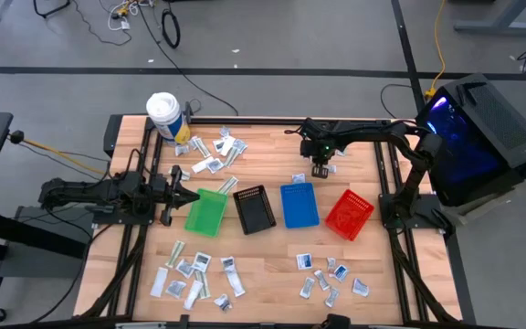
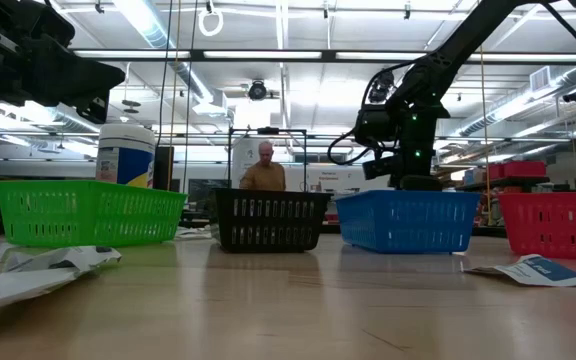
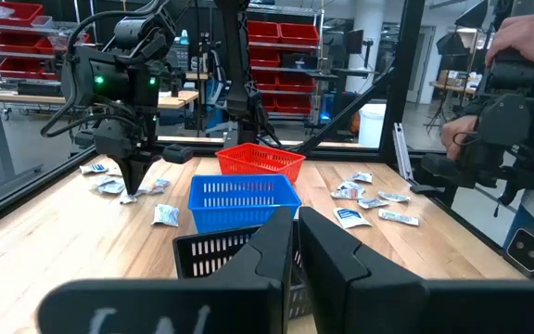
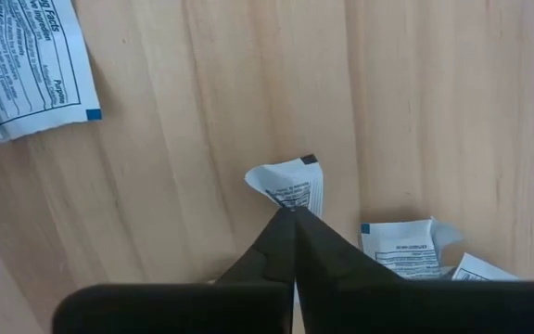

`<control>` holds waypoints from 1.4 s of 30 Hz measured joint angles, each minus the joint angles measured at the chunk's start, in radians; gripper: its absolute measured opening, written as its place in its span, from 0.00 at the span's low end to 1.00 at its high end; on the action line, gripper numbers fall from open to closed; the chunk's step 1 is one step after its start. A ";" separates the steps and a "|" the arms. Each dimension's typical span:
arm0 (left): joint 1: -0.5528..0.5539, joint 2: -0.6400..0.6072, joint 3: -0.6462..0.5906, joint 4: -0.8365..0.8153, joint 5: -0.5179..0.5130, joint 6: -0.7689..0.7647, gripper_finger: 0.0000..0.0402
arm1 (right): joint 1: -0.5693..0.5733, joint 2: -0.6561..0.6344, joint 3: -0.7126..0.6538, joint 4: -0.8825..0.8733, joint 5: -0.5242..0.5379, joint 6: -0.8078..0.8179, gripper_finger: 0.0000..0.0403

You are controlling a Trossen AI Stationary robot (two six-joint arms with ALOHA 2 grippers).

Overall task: Pick & Place First Aid Supplies
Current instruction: Put the ointment pack into the red basket

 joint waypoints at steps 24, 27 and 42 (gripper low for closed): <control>0.000 0.000 0.000 0.000 0.000 0.000 0.08 | 0.012 -0.207 0.050 -0.197 -0.004 0.023 0.00; 0.000 0.000 0.000 0.000 0.000 0.000 0.08 | 0.012 -0.248 0.059 -0.244 -0.004 0.037 0.00; 0.000 0.000 0.000 0.000 0.000 0.000 0.08 | 0.048 -0.496 0.061 -0.393 -0.146 0.081 0.00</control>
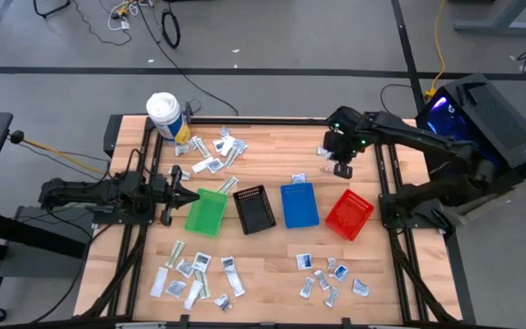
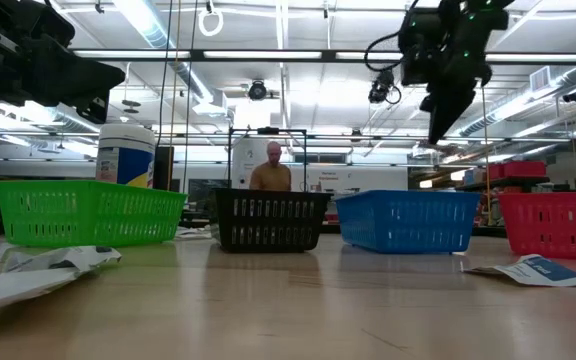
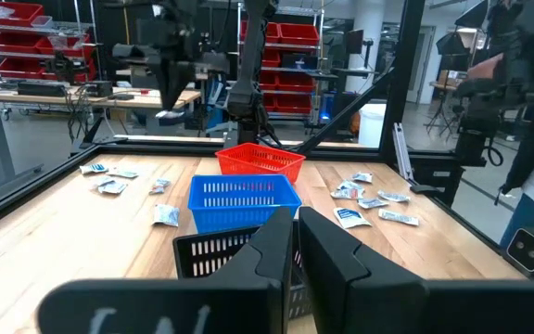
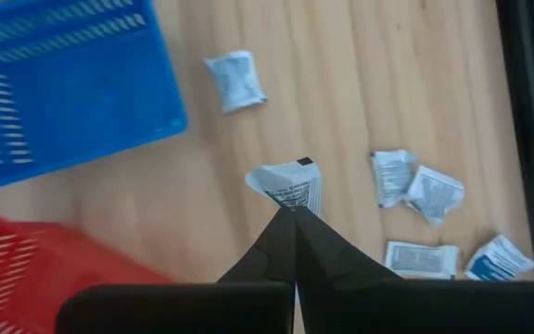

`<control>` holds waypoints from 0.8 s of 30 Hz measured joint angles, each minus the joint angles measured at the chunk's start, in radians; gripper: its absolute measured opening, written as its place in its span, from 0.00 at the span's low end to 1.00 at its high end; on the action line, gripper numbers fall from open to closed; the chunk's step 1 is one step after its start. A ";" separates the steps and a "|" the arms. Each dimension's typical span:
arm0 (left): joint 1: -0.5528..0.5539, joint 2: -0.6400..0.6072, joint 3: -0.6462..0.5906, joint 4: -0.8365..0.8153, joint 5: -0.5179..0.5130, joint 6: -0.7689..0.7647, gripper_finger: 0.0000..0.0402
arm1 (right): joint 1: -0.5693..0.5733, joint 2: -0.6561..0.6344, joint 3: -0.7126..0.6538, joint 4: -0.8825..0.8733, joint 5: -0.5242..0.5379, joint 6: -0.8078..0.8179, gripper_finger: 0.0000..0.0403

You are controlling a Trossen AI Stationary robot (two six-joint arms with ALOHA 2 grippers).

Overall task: Pick & Place First Aid Supplies
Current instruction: Put the ointment pack into the red basket

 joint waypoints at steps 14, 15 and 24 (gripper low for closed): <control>0.000 0.000 0.000 0.000 0.000 0.000 0.08 | 0.159 -0.065 -0.026 -0.120 -0.009 0.088 0.00; 0.000 0.000 0.000 0.000 0.000 0.000 0.08 | 0.172 -0.065 -0.040 -0.122 -0.007 0.110 0.00; 0.000 0.000 0.000 0.000 0.000 0.000 0.08 | 0.296 -0.065 -0.177 -0.140 -0.009 0.216 0.00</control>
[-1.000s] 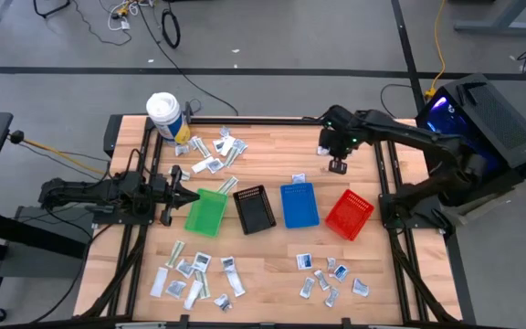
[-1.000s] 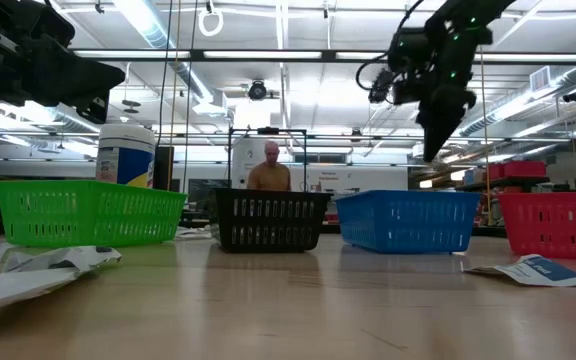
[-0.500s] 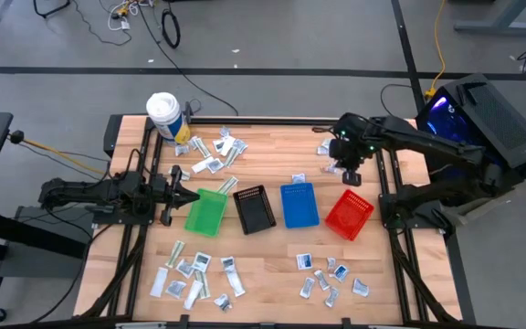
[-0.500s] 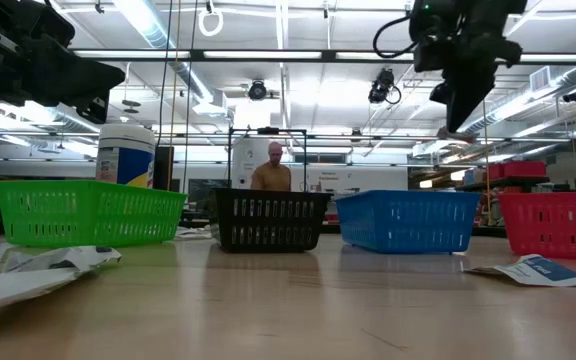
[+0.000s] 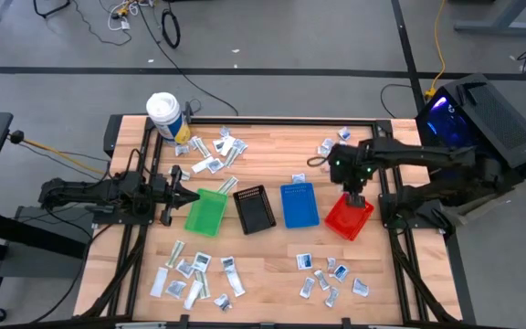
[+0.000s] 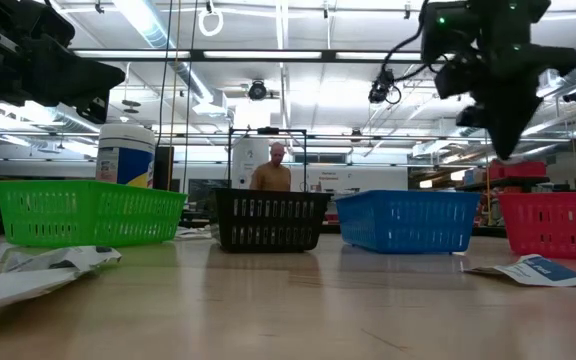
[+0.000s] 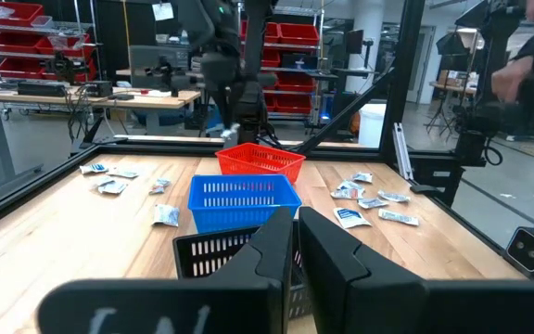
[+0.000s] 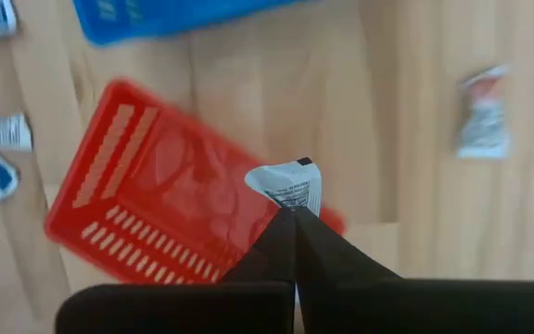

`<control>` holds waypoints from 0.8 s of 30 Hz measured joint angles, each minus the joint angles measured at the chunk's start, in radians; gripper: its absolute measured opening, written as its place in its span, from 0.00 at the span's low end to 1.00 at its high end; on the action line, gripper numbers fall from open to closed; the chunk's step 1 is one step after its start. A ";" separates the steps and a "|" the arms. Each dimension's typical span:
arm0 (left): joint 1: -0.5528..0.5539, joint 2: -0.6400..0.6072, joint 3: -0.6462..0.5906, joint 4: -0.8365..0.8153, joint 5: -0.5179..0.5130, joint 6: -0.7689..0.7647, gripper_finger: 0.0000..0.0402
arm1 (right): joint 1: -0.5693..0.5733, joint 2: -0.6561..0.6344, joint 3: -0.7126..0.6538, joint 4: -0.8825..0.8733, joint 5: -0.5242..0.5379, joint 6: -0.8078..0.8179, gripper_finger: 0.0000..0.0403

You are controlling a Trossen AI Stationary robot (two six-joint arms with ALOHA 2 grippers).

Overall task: Pick & Place First Aid Supplies
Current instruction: Put the ointment pack into the red basket

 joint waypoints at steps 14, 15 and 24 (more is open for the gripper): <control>0.000 0.000 0.000 0.000 0.000 0.000 0.08 | 0.174 0.000 -0.127 0.007 -0.050 0.044 0.00; 0.000 0.000 0.000 0.000 0.000 0.000 0.08 | 0.180 0.000 -0.128 0.008 -0.050 0.049 0.00; 0.000 0.000 0.000 0.000 0.000 0.000 0.08 | 0.192 0.000 -0.131 0.009 -0.051 0.077 0.09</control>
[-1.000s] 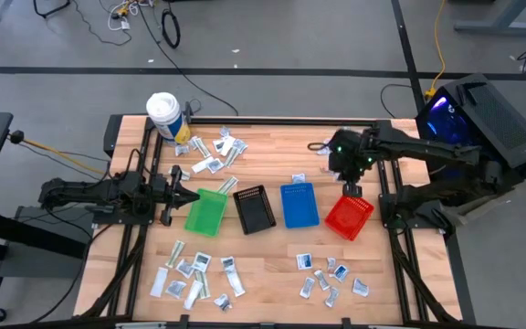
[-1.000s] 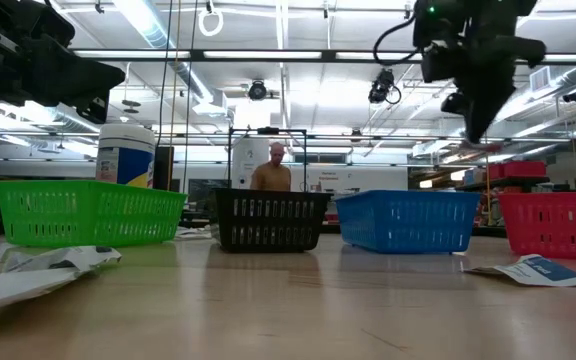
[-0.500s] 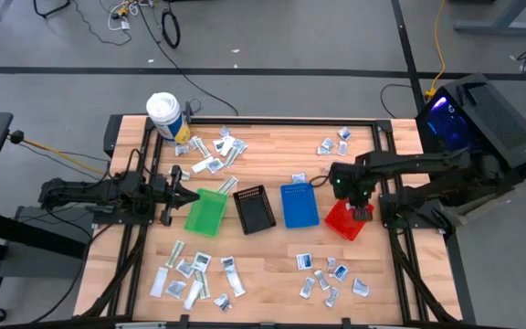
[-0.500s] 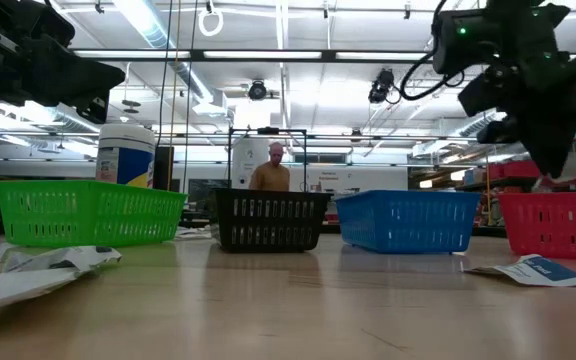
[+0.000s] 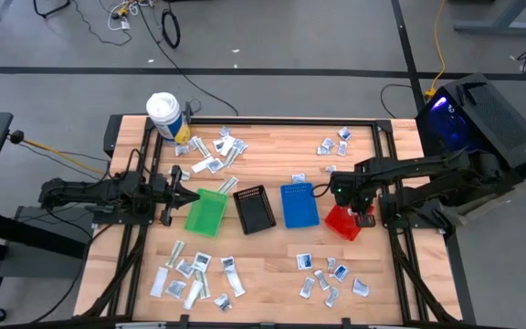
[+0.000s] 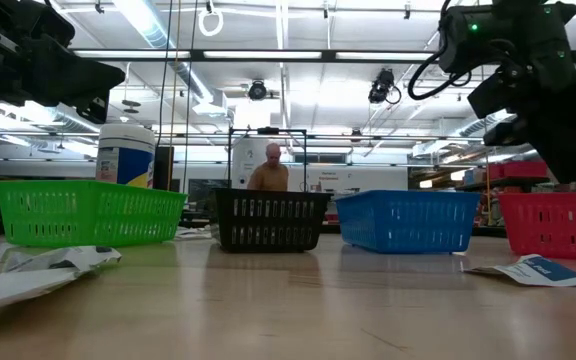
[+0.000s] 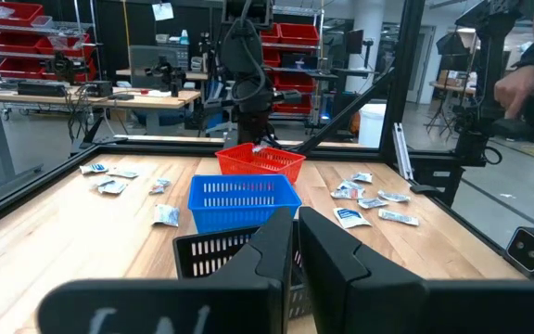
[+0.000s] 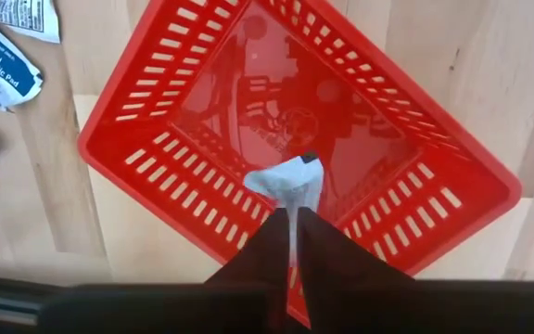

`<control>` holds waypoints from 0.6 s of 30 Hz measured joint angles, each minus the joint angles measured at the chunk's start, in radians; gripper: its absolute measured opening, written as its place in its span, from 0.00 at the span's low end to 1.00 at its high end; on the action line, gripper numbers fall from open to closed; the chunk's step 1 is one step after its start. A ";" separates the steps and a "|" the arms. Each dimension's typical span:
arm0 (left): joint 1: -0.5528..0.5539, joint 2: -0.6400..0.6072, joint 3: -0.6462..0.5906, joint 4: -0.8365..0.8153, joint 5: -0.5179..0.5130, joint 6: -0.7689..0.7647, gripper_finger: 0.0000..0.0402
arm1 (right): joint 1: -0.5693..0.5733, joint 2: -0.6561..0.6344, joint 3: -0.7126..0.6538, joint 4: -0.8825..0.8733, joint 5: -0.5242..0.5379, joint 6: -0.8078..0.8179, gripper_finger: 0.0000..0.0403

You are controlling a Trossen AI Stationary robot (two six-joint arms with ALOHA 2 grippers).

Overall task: Pick & Place First Aid Supplies
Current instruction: Put the ointment pack into the red basket

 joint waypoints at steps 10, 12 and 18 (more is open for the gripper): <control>0.000 0.000 0.000 0.000 0.000 0.000 0.08 | -0.011 -0.008 0.027 0.044 0.036 -0.003 0.22; 0.000 0.000 0.000 0.000 0.000 0.000 0.08 | -0.026 -0.014 0.064 0.059 0.098 -0.007 0.24; 0.000 0.000 0.000 0.000 0.000 0.000 0.08 | -0.129 -0.015 0.170 0.095 0.198 -0.015 0.29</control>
